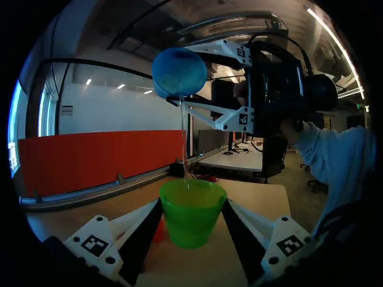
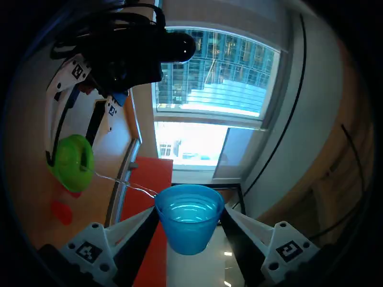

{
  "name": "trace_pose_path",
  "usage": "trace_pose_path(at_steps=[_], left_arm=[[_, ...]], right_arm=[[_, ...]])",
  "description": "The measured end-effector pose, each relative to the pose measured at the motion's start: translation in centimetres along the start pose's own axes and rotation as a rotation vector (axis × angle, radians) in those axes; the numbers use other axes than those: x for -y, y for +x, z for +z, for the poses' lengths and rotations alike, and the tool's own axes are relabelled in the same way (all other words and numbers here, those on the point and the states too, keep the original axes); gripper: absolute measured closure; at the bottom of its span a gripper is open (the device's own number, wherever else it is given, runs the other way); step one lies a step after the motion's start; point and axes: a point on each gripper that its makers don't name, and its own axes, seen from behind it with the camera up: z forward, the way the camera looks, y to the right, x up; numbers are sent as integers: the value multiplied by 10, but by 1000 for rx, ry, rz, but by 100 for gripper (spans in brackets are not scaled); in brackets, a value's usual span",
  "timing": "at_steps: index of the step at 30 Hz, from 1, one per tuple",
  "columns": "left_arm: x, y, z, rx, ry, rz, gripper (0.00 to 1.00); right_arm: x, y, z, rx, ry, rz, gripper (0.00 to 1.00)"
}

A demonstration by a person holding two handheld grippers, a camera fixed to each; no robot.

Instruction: Pour water

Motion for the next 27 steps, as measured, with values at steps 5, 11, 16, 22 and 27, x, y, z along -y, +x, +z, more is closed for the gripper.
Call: trace_pose_path(at_steps=[5, 11, 16, 22, 27], left_arm=[[1, 1, 1, -3, 0, -2, 14], [3, 1, 3, -4, 4, -3, 14], [4, 2, 3, -7, 7, -5, 15], [4, 4, 3, -10, 9, -6, 15], [4, 5, 1, -13, 11, -3, 15]], right_arm=[[-3, 2, 0, -4, -9, -39, 11], [-4, 8, -1, -11, -15, -83, 10], [-4, 11, -1, -17, -17, -93, 10], [-2, 9, -3, -19, -19, -54, 10], [2, 3, -6, -15, -19, 41, 10]])
